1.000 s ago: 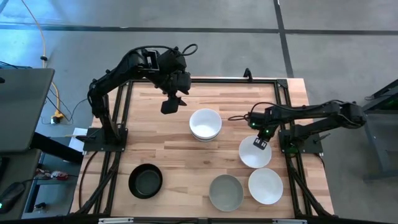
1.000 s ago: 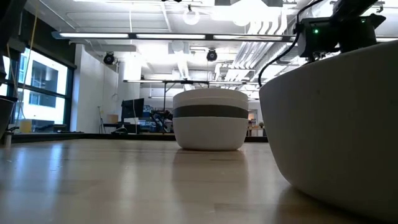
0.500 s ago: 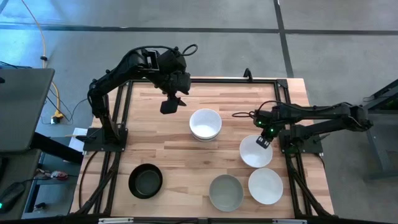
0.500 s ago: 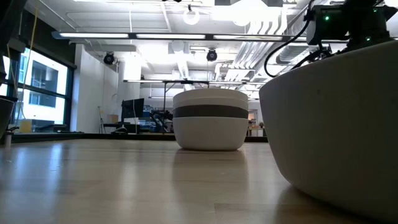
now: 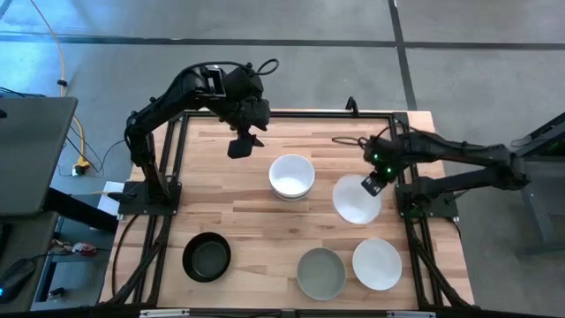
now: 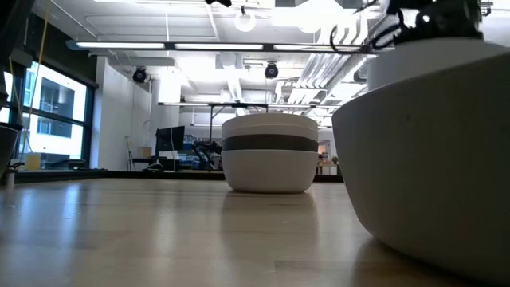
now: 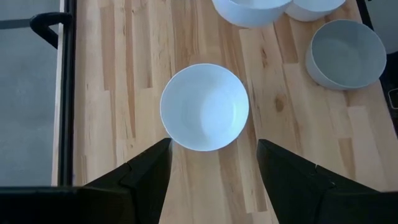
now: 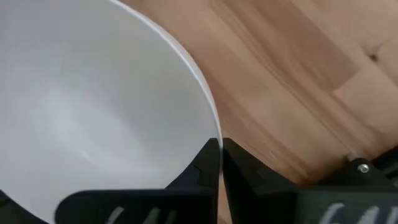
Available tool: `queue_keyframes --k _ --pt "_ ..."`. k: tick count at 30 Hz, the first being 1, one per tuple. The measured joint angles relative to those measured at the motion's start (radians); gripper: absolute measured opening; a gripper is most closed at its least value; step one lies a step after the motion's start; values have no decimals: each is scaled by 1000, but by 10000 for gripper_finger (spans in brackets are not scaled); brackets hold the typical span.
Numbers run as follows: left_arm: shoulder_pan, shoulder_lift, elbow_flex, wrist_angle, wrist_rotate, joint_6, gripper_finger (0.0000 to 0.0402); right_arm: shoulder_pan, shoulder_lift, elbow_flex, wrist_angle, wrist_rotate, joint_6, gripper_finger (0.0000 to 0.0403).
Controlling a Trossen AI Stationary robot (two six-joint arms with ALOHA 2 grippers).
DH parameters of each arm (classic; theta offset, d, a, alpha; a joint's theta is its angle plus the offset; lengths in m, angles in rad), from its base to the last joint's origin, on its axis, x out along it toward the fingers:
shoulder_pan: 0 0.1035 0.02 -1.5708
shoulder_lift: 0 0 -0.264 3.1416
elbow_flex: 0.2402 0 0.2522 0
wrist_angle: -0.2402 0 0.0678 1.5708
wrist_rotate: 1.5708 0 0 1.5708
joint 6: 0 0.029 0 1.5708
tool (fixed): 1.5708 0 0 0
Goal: Nest bowls inside each other
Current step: Stack the white bowl on top of the white bowl
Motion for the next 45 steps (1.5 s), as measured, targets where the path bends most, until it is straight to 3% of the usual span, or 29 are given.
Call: queue_keyframes --k 9,27,32,36,45 --pt "55 0 0 0 -42 -5 225 -73 136 272 -141 26 11 0" --pt "124 -6 0 0 -190 -184 225 -139 699 841 -212 41 -309 0" --pt "134 -28 -4 1 -289 -212 225 -156 816 957 -223 76 -370 0" --pt "164 -100 -98 2 -305 -215 225 -161 864 992 -216 75 -407 0" --pt "309 -359 -477 51 -341 -226 225 -168 895 991 -150 59 -427 0"
